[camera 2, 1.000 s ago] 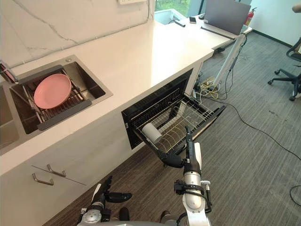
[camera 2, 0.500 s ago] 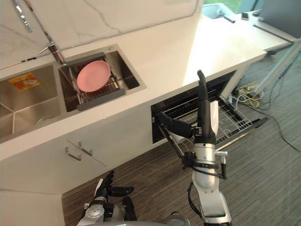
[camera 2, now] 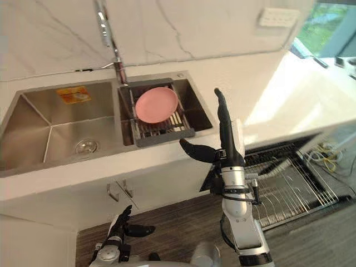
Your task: Walk over to the sink, pick up the cup, carry it to the dishwasher, place the cup inside the dishwasher, then close the dishwasher door
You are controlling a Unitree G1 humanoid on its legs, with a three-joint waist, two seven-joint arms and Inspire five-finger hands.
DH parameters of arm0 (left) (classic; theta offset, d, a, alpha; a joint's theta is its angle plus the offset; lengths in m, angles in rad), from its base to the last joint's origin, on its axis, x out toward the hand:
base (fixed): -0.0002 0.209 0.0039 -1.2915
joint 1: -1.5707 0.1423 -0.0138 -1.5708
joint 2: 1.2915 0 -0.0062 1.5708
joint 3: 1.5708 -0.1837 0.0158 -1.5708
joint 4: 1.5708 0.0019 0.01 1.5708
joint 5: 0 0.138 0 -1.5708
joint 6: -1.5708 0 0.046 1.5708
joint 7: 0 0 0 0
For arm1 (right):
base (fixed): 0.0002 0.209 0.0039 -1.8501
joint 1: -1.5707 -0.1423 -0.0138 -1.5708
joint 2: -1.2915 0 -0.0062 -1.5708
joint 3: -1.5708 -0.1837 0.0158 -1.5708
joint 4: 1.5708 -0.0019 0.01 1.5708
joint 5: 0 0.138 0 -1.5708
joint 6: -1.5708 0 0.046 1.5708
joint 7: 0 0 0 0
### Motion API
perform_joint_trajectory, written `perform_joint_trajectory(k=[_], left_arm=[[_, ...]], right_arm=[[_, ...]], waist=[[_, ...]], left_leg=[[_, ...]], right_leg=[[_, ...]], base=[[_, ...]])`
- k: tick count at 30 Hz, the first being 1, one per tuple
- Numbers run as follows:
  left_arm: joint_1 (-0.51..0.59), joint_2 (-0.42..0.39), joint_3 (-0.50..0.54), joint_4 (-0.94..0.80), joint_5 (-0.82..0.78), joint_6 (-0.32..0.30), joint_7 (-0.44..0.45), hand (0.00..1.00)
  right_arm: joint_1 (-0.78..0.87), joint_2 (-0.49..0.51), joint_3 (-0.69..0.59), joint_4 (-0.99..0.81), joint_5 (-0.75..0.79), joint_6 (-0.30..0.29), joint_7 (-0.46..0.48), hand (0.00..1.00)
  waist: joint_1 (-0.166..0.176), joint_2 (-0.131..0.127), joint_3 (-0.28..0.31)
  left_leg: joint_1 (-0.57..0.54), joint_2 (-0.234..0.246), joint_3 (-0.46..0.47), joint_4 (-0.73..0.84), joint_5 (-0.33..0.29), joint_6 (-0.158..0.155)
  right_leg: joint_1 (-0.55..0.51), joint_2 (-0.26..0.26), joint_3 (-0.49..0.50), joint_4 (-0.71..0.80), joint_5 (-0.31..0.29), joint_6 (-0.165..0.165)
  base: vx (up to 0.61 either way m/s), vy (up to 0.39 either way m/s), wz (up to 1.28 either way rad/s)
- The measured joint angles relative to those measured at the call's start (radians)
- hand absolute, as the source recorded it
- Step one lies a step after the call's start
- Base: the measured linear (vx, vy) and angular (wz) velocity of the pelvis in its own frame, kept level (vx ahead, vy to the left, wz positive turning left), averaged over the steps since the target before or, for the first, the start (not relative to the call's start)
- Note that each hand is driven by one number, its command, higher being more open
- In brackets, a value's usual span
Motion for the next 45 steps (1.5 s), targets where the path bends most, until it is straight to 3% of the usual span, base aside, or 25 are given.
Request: perform_joint_trajectory(k=[1,5,10,23,25,26,35,40,45], left_arm=[[-0.002,0.006,0.001,0.001,0.001,0.004,-0.004,1.0],[0.03,-0.019,0.003,-0.001,0.02,0.003,-0.002,1.0],[0.03,-0.023,0.01,0.002,0.048,0.004,-0.019,1.0],[0.037,-0.008,0.012,0.004,0.076,0.012,-0.024,1.0],[0.039,-0.006,0.012,0.004,0.076,0.012,-0.025,1.0],[0.044,0.013,0.012,0.006,0.077,0.014,-0.028,1.0],[0.047,0.013,0.027,0.006,0.075,0.018,-0.029,1.0],[0.058,0.006,0.07,0.006,0.035,0.035,-0.05,1.0],[0.066,-0.006,0.098,0.006,-0.005,0.054,-0.068,1.0]], right_arm=[[0.012,0.0,-0.004,0.004,0.0,0.002,0.002,1.0],[0.076,-0.018,-0.021,0.015,-0.018,0.007,0.013,1.0],[0.105,-0.019,-0.098,0.01,-0.023,0.012,0.015,1.0],[0.12,-0.019,-0.098,-0.048,-0.065,0.012,0.034,1.0],[0.119,-0.022,-0.1,-0.047,-0.067,0.012,0.034,1.0],[0.119,-0.042,-0.117,-0.001,-0.074,0.015,0.034,1.0],[0.124,-0.022,-0.12,-0.001,-0.075,0.019,0.034,1.0],[0.149,0.068,-0.182,-0.001,-0.078,0.081,0.008,1.0],[0.146,0.098,-0.247,-0.004,-0.106,0.123,-0.034,1.0]], waist=[[0.003,-0.012,-0.007],[0.016,0.064,-0.043],[0.009,0.063,-0.042],[0.007,0.058,-0.044],[0.006,0.058,-0.044],[0.008,0.065,-0.038],[0.004,0.066,-0.038],[-0.006,0.077,-0.036],[-0.007,0.094,-0.041]], left_leg=[[0.005,-0.015,-0.022,0.014,-0.015,-0.027],[0.021,0.05,-0.033,0.003,-0.035,-0.068],[0.054,0.068,-0.035,-0.038,-0.026,-0.084],[0.075,0.061,-0.037,-0.04,-0.012,-0.09],[0.074,0.063,-0.039,-0.057,0.003,-0.09],[0.075,0.115,-0.046,-0.125,0.063,-0.131],[0.075,0.118,-0.031,-0.131,0.062,-0.132],[0.072,0.125,-0.027,-0.137,0.058,-0.139],[0.069,0.13,-0.032,-0.14,0.055,-0.16]], right_leg=[[0.0,0.01,0.012,-0.111,0.102,0.025],[0.077,0.058,-0.032,-0.201,0.112,0.001],[0.128,0.078,-0.048,-0.27,0.141,0.0],[0.231,0.079,-0.055,-0.443,0.226,0.013],[0.233,0.083,-0.057,-0.461,0.242,0.007],[0.245,0.141,-0.074,-0.544,0.304,-0.041],[0.245,0.146,-0.063,-0.561,0.309,-0.043],[0.258,0.155,-0.065,-0.601,0.323,-0.047],[0.263,0.158,-0.08,-0.612,0.323,-0.047]], base=[[0.21,-0.132,0.86],[0.21,-0.091,0.2],[0.1,-0.025,0.03],[-0.03,0.032,0.0],[-0.07,-0.014,0.02],[0.0,0.0,0.0],[0.0,0.0,-0.04],[0.02,-0.007,-0.01],[0.04,-0.01,0.05]])
